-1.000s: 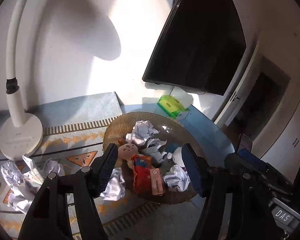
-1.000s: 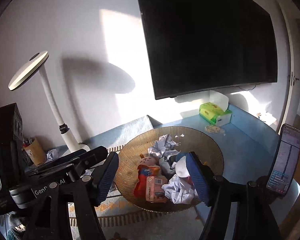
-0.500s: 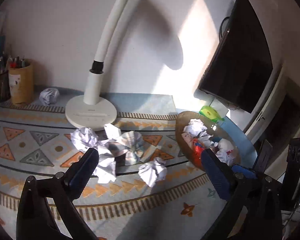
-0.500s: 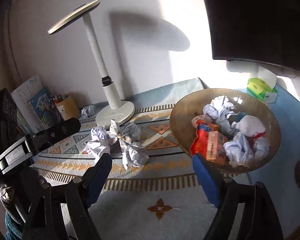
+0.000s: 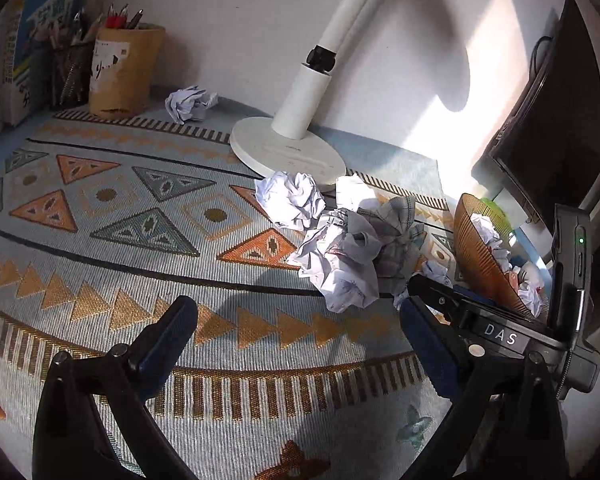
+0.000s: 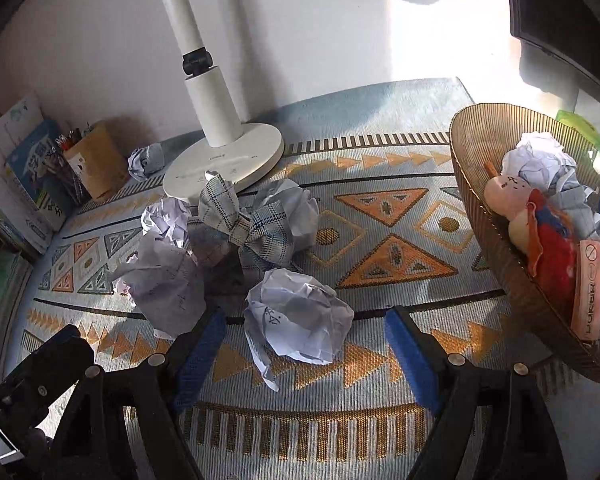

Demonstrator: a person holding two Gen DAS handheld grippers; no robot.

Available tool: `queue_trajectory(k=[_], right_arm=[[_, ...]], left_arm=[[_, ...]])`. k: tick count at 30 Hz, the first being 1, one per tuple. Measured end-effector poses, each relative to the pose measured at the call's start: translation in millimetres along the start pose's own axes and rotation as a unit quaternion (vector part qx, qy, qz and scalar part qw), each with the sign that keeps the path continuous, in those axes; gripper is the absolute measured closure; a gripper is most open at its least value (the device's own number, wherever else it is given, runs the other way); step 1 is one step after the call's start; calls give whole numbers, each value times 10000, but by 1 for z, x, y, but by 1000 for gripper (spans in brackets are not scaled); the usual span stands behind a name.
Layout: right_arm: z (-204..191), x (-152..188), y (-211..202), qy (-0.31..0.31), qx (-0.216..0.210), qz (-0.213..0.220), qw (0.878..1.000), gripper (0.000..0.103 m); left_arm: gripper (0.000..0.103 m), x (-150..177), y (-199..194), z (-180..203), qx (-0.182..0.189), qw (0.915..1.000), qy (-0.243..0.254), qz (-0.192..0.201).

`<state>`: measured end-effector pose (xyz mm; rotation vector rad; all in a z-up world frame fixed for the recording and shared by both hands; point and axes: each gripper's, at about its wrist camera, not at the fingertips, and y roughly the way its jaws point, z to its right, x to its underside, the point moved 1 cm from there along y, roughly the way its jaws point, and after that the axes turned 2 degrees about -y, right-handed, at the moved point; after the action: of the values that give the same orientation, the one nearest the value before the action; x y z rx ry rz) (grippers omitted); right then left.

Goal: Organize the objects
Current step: 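Grasp crumpled paper with the left gripper while the right grasps a paper ball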

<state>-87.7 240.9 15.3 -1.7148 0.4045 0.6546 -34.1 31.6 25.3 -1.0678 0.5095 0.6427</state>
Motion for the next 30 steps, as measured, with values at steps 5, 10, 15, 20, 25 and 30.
queue_trajectory(k=[5,10,15,20,25,30], right_arm=[[1,4,4,-1,-150,-61,9999,50],[18,3,-7,334,-400,213,9984,50],[26,3,-16,508,-601,386,9962,50],[18,2,-40,238,-435,685,9964,50],[26,-13,-95,122,-220,1324,9909,50],[35,-20,-120,42,-72,1471,9891,50]], left_arm=[[2,-10,1,9,358,9990,-36,-273],[2,-29,27,17,178,9988,209,-400],[5,-32,45,23,387,9978,101,-520],[5,-21,41,19,469,9983,87,-344],[5,-21,34,17,468,9988,49,-120],[5,-20,39,17,362,9992,50,-177]])
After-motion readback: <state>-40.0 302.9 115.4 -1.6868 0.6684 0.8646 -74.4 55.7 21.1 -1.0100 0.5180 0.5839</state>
